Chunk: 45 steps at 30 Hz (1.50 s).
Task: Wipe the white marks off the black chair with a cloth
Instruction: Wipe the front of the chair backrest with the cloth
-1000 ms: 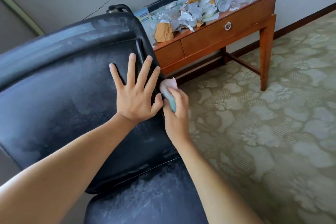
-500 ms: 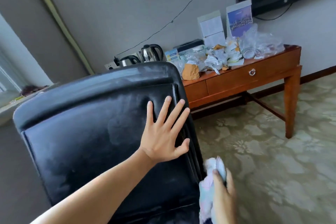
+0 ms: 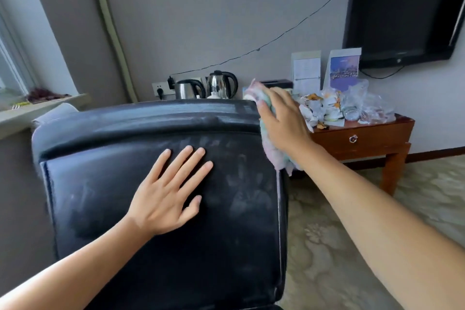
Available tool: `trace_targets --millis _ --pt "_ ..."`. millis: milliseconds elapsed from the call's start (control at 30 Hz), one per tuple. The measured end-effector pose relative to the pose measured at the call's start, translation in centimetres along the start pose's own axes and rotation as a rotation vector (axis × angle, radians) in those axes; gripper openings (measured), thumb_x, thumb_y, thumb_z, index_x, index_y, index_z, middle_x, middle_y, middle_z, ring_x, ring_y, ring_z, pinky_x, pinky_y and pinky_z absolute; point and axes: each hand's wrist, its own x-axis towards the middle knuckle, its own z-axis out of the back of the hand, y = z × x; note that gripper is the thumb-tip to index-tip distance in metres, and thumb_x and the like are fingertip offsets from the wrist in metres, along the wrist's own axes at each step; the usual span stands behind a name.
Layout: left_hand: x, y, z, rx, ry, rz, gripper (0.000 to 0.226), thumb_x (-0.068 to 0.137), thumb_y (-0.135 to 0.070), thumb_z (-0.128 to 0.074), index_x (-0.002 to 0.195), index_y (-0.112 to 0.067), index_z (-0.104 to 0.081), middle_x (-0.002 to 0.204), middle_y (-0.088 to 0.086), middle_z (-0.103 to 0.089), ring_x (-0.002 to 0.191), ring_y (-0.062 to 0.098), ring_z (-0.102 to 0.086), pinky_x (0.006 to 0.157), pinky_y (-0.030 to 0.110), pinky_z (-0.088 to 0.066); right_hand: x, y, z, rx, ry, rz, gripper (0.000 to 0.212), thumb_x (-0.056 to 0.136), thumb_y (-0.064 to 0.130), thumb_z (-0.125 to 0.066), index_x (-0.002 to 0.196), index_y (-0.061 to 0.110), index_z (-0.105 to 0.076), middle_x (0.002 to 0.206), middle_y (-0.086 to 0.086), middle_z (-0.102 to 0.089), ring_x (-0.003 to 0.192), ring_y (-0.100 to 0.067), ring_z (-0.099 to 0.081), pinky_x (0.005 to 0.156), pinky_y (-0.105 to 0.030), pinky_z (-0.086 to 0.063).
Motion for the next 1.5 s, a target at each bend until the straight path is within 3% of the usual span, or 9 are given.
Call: trace_targets --millis 267,400,500,767,833,933,1067,1167,1500 --pt "-1.6 0.8 -2.1 0.012 -0.064 0.014 0.081 0.091 -0.047 -0.056 0.163 -0.016 -0.034 0.171 0.011 -0.026 0.158 0.034 -0.025 0.125 0.059 -0.025 3.5 5.7 -4.0 -0.213 0.05 0.124 0.04 0.11 0.041 -0.034 0.107 0.013 -0.062 0.112 -0.007 -0.065 0.102 -0.031 -0.059 0.078 -0.036 -0.041" --pt "-1.5 0.7 -2.6 0.002 -0.093 0.022 0.081 0.09 -0.046 -0.057 0.162 -0.016 -0.036 0.171 0.01 -0.028 0.158 0.032 -0.026 0.124 0.059 -0.028 7.2 6.0 -3.8 -0.195 0.112 -0.262 0.058 0.105 0.052 -0.029 0.07 0.014 -0.055 0.084 -0.013 -0.066 0.087 -0.037 -0.062 0.069 -0.036 -0.041" --pt "-1.6 0.7 -2.5 -0.004 -0.118 0.022 0.08 0.09 -0.046 -0.057 0.162 -0.017 -0.037 0.171 0.009 -0.029 0.157 0.031 -0.027 0.123 0.058 -0.03 7.0 5.6 -3.3 -0.07 -0.05 -0.452 0.064 0.104 0.053 -0.033 0.063 0.01 -0.055 0.068 -0.005 -0.06 0.075 -0.032 -0.059 0.062 -0.033 -0.038" --pt "-1.6 0.3 -2.3 -0.013 -0.162 0.03 0.079 0.091 -0.045 -0.056 0.162 -0.017 -0.038 0.17 0.009 -0.03 0.157 0.031 -0.03 0.122 0.057 -0.031 -1.8 3.0 -3.0 -0.275 -0.293 -0.219 0.04 0.112 0.036 -0.03 0.115 0.006 -0.056 0.099 -0.013 -0.066 0.09 -0.031 -0.066 0.064 -0.035 -0.046" --pt "-1.7 0.5 -2.3 -0.017 -0.161 0.033 0.079 0.091 -0.045 -0.056 0.162 -0.016 -0.037 0.17 0.009 -0.029 0.157 0.031 -0.029 0.122 0.058 -0.03 -0.8 3.0 -3.1 -0.275 -0.194 -0.245 0.044 0.112 0.036 -0.026 0.132 0.007 -0.052 0.128 -0.015 -0.062 0.117 -0.031 -0.061 0.086 -0.039 -0.052" --pt "-1.7 0.6 -2.5 -0.011 -0.156 0.038 0.079 0.091 -0.045 -0.055 0.162 -0.016 -0.037 0.171 0.01 -0.028 0.157 0.032 -0.028 0.123 0.058 -0.03 1.8 4.2 -3.5 -0.267 -0.012 -0.073 0.048 0.111 0.038 -0.027 0.15 0.018 -0.046 0.16 -0.006 -0.04 0.149 -0.026 -0.034 0.118 -0.043 -0.034" --pt "-1.6 0.6 -2.9 -0.023 -0.169 0.043 0.079 0.089 -0.044 -0.057 0.161 -0.015 -0.039 0.17 0.01 -0.03 0.157 0.032 -0.029 0.122 0.059 -0.031 4.2 6.7 -4.9 -0.261 0.057 0.067 0.044 0.107 0.047 -0.034 0.12 0.021 -0.068 0.12 -0.003 -0.066 0.112 -0.027 -0.059 0.088 -0.038 -0.049" --pt "-1.7 0.8 -3.2 -0.018 -0.184 0.049 0.079 0.088 -0.043 -0.057 0.16 -0.015 -0.041 0.169 0.01 -0.032 0.156 0.032 -0.032 0.119 0.059 -0.034 5.1 7.7 -5.8 -0.358 0.032 0.015 0.05 0.103 0.059 -0.039 0.097 0.019 -0.067 0.092 0.0 -0.064 0.082 -0.025 -0.057 0.07 -0.034 -0.041" --pt "-1.3 0.2 -2.7 -0.024 -0.185 0.037 0.079 0.088 -0.044 -0.058 0.161 -0.018 -0.04 0.169 0.008 -0.033 0.156 0.03 -0.032 0.121 0.057 -0.033 5.0 5.0 -2.8 -0.222 -0.025 -0.08 0.063 0.11 0.044 -0.029 0.056 0.015 -0.041 0.056 -0.004 -0.049 0.061 -0.028 -0.05 0.056 -0.035 -0.029"
